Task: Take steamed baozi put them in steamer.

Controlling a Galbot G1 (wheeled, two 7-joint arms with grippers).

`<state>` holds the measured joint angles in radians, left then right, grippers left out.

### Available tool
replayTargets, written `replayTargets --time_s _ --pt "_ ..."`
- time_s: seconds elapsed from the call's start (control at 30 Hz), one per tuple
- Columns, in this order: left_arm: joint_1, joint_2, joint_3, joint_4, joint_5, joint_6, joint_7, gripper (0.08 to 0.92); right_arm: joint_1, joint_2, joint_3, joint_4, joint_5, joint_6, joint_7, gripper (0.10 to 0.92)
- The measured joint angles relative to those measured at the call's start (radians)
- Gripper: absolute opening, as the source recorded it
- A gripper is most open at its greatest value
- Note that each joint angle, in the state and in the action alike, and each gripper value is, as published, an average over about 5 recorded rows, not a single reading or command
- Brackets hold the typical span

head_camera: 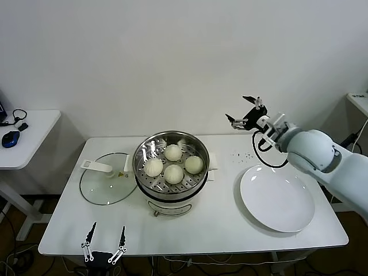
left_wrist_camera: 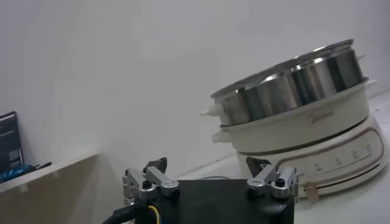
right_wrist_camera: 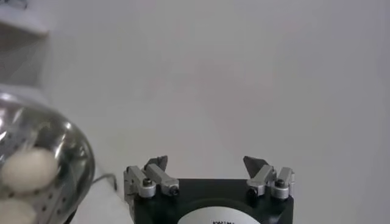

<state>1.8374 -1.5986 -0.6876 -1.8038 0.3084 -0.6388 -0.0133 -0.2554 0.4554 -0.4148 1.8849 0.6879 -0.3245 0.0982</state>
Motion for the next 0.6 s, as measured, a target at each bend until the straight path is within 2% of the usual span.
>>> replayTargets --time_s 0.23,0.6 --pt "-0.001 -0.004 -0.002 0.002 -0.001 -0.003 -0.002 0.823 -0.402 0.082 0.39 0.084 -0.092 0.122 0.041 0.823" --pt "-0.01 -0.005 -0.001 0.013 -0.002 -0.006 -0.003 0.823 -0.924 0.369 0.833 0.152 -0.293 0.343 0.008 0.823"
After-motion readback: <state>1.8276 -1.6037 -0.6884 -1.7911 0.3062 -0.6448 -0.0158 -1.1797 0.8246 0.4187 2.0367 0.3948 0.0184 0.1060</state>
